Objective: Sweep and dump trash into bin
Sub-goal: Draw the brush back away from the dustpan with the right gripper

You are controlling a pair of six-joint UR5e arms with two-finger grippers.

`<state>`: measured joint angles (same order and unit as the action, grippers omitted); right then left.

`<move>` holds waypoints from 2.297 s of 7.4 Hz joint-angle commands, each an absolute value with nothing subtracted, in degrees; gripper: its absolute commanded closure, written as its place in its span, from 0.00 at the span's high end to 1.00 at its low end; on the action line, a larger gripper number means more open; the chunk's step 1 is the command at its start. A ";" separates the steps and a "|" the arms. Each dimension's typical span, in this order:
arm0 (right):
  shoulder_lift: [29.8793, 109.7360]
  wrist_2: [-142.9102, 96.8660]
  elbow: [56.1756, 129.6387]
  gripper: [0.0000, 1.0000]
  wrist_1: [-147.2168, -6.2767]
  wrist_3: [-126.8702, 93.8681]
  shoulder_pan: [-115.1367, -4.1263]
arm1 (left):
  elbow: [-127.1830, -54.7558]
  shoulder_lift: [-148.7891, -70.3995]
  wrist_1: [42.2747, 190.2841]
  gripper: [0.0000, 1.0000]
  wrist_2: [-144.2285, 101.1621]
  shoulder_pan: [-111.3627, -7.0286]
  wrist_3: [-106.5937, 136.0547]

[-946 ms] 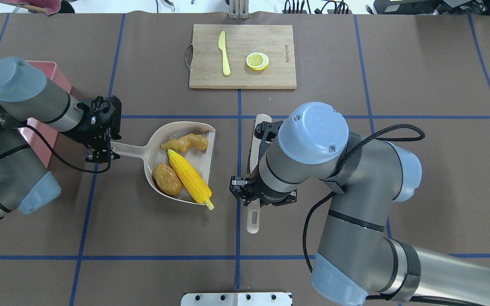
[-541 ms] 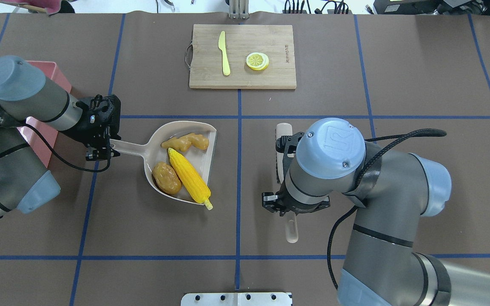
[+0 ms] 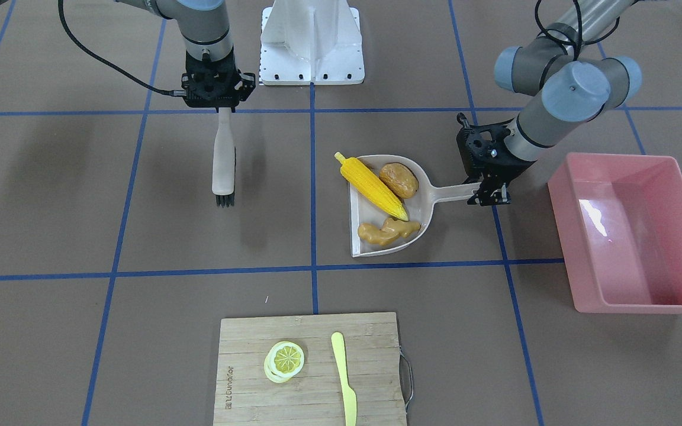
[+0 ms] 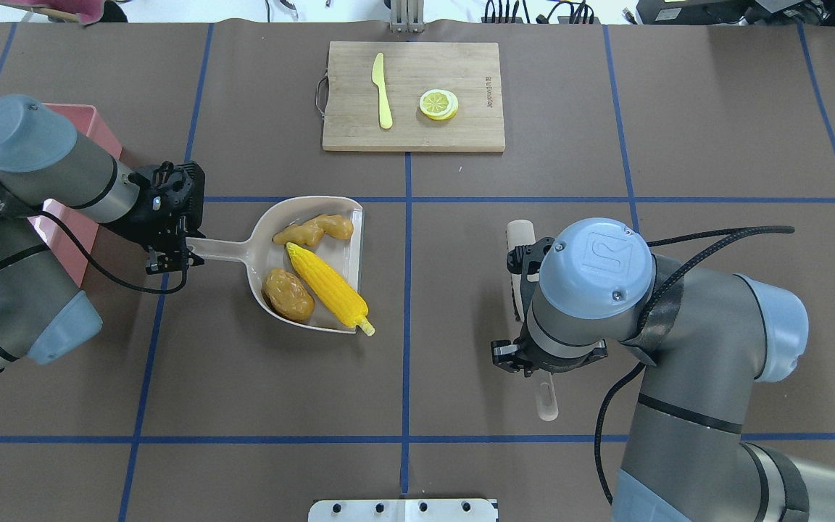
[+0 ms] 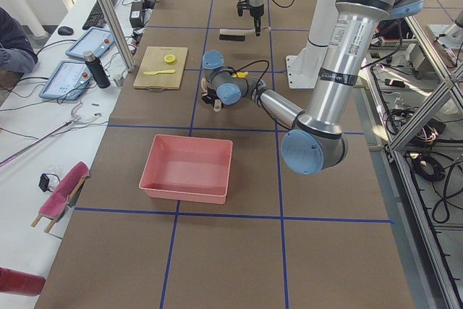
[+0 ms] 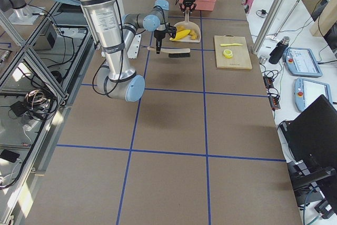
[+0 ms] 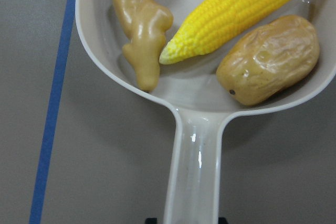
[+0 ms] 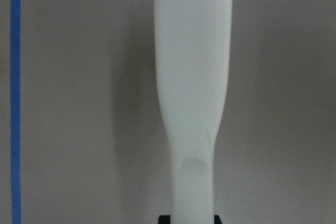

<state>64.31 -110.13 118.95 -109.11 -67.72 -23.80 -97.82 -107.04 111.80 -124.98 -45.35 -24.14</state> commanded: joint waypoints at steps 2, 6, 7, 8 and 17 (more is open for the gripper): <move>64.78 -109.86 118.74 0.00 -109.95 -66.89 -23.47 | -98.00 -106.96 111.80 0.12 -124.98 -45.44 -24.17; 70.73 -111.96 123.11 0.00 -110.39 -61.19 -27.76 | -98.09 -106.61 112.32 0.04 -124.98 -45.44 -24.17; 71.10 -111.97 123.05 0.00 -111.43 -60.39 -27.86 | -98.09 -106.52 112.41 0.00 -124.98 -45.44 -24.17; 71.28 -111.97 123.13 0.00 -113.10 -58.64 -27.95 | -98.09 -106.52 112.50 0.00 -124.98 -45.44 -24.08; 84.60 -115.84 131.65 0.00 -115.58 -45.21 -37.86 | -97.47 -105.73 125.15 0.00 -125.16 -45.44 -15.47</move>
